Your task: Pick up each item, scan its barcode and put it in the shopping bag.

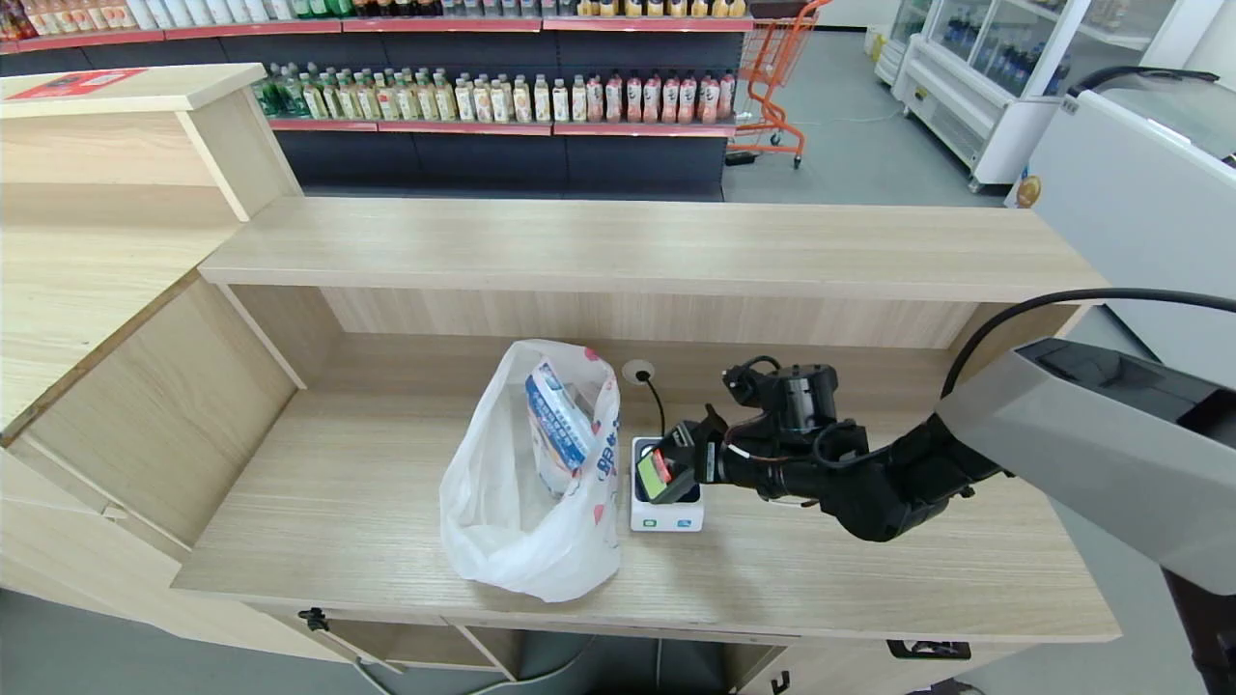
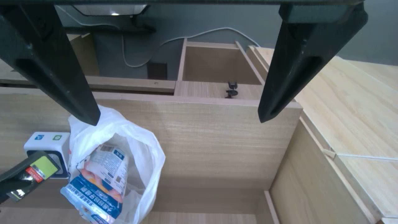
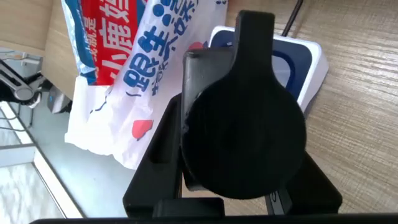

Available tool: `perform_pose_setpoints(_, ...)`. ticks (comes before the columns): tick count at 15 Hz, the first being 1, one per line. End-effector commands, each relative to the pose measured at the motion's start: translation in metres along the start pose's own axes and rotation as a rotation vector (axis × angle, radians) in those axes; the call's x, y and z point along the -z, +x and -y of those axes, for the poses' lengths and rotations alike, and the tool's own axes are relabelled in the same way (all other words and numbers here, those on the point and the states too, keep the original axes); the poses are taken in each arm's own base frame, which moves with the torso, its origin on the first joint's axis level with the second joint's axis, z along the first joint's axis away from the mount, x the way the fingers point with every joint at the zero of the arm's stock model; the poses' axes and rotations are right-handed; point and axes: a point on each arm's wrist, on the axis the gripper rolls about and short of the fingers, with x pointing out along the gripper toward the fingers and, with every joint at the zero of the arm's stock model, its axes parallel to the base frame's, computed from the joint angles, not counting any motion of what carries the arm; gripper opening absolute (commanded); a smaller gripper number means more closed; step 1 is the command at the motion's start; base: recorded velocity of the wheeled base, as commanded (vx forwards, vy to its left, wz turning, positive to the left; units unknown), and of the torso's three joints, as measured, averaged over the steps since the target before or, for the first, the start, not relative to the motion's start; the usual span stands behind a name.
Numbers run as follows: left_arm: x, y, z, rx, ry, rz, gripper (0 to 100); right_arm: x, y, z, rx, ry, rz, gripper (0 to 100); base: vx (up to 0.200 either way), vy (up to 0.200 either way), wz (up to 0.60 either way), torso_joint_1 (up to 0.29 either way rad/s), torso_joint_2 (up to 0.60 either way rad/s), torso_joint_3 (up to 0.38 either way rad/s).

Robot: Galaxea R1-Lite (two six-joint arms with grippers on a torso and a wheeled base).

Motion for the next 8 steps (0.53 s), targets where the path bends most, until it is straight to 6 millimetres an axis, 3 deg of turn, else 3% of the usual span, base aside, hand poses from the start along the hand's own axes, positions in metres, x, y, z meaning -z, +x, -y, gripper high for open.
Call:
perform_pose_setpoints(1,0.0,0.0,0.0,0.0,0.0,0.001,100,0.002,0.003,0.002,0.003,0.003,-0.006,0,0.0,0.0,0.0,0.0,0.0,0.0)
perform_pose_setpoints(2,0.0,0.0,0.0,0.0,0.0,0.001,100,-0.005,-0.001,-0.003,-0.005,-0.001,0.014,0,0.0,0.0,0.0,0.0,0.0,0.0)
perform_pose_setpoints(5,0.0,0.0,0.0,0.0,0.0,0.001,100,-0.069,-0.043,-0.045,-0.07,-0.023,0.15,0,0.0,0.0,0.0,0.0,0.0,0.0)
perform_pose_setpoints(6,0.0,0.0,0.0,0.0,0.0,0.001,100,-0.099,-0.089,-0.07,-0.065,-0.048,0.146,0,0.0,0.0,0.0,0.0,0.0,0.0)
perform_pose_setpoints(7,0.0,0.0,0.0,0.0,0.0,0.001,100,-0.107,-0.116,-0.08,-0.053,-0.107,0.141,0,0.0,0.0,0.0,0.0,0.0,0.0)
perform_pose_setpoints(8,0.0,0.0,0.0,0.0,0.0,0.001,100,-0.109,-0.13,-0.082,-0.032,-0.162,0.147,0,0.0,0.0,0.0,0.0,0.0,0.0)
